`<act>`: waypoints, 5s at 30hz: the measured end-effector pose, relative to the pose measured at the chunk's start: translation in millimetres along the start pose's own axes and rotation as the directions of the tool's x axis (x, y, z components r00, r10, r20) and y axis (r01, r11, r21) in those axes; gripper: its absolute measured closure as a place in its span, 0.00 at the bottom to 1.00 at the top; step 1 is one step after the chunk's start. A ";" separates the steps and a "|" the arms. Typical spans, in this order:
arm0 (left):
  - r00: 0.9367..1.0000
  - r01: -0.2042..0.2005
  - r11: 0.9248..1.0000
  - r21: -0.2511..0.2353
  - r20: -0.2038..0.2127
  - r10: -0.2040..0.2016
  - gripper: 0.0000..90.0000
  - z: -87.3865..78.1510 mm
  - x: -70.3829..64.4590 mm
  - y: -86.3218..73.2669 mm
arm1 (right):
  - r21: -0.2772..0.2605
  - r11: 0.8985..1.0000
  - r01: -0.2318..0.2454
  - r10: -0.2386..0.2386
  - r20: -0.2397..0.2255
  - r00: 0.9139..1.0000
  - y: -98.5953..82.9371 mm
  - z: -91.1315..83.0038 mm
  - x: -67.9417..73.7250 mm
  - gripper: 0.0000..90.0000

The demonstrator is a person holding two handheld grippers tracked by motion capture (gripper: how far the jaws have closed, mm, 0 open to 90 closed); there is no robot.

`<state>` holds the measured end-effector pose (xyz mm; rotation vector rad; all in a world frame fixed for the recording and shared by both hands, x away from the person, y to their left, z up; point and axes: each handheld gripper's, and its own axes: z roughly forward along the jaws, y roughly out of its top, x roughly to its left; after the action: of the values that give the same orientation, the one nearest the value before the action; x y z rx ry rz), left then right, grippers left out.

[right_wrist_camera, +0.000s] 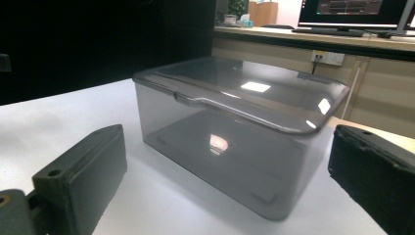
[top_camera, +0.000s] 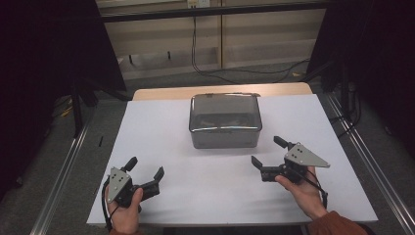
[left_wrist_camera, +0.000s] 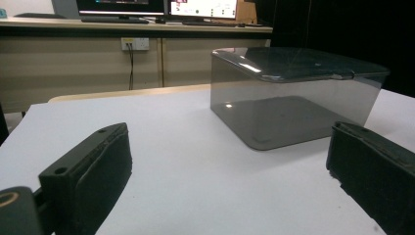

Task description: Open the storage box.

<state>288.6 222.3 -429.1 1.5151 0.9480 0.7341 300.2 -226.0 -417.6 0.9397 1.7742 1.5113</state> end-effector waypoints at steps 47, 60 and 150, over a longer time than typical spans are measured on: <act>1.000 -0.020 1.000 0.005 0.004 0.020 0.03 0.2 -1.0 0.4 | 0.073 0.850 0.522 -0.526 0.049 0.849 33.0 66.5 35.6 0.02; 1.000 -0.019 1.000 0.006 0.004 0.019 0.03 0.1 -0.8 0.5 | 0.108 0.633 0.767 -0.774 0.073 0.629 25.7 76.4 46.5 0.09; 0.979 -0.102 0.995 0.018 0.180 0.097 0.03 74.1 -4.6 28.6 | 0.258 0.216 0.942 -0.975 0.005 0.222 12.7 106.8 62.2 0.89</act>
<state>355.0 181.8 -412.3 1.6319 0.7539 0.6453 354.9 -114.6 -422.0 -0.1407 1.7800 0.3589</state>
